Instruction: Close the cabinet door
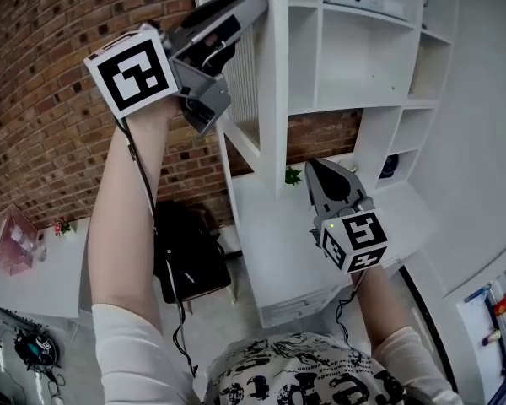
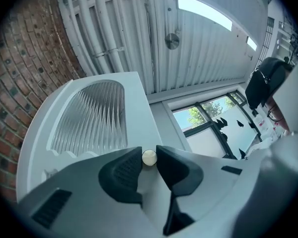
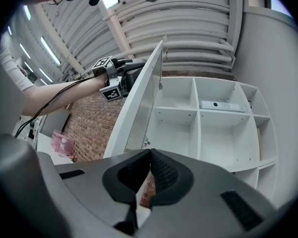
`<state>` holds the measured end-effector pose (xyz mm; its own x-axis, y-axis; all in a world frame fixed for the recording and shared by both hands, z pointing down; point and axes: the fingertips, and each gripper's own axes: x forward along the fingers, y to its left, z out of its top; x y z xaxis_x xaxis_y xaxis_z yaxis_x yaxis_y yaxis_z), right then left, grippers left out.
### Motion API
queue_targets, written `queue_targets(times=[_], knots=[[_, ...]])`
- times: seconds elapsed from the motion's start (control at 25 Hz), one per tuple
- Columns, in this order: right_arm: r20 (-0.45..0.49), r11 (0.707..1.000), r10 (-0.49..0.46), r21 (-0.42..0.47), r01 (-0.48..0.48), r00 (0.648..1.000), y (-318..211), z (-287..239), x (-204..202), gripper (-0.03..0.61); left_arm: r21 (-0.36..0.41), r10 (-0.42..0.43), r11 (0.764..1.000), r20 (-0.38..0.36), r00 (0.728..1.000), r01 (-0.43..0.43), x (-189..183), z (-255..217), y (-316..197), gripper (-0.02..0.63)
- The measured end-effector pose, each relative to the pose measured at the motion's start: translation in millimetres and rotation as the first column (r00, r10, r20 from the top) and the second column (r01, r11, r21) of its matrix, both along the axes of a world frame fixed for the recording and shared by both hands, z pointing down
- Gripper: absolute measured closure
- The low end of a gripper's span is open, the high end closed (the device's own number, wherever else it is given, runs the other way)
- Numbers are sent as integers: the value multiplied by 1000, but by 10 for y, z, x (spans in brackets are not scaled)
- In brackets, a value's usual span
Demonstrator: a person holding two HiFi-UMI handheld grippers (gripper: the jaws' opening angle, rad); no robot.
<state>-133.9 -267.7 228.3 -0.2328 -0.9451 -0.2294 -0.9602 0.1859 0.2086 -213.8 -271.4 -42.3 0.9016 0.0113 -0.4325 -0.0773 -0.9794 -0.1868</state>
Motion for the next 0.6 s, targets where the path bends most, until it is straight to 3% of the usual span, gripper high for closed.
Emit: queue_targets(times=[0.2, 0.32, 0.6], knots=[[-20, 998, -50, -26, 49, 999, -160, -31, 474, 563, -14, -132, 991, 6, 991, 132, 342, -10, -110, 514], [-41, 997, -75, -33, 73, 996, -256, -42, 761, 562, -28, -169, 985, -5, 986, 169, 584, -18, -195, 514], [-56, 983, -183, -32, 182, 981, -384, -118, 1183, 563, -41, -301, 953, -20, 954, 300, 978, -69, -288, 514]])
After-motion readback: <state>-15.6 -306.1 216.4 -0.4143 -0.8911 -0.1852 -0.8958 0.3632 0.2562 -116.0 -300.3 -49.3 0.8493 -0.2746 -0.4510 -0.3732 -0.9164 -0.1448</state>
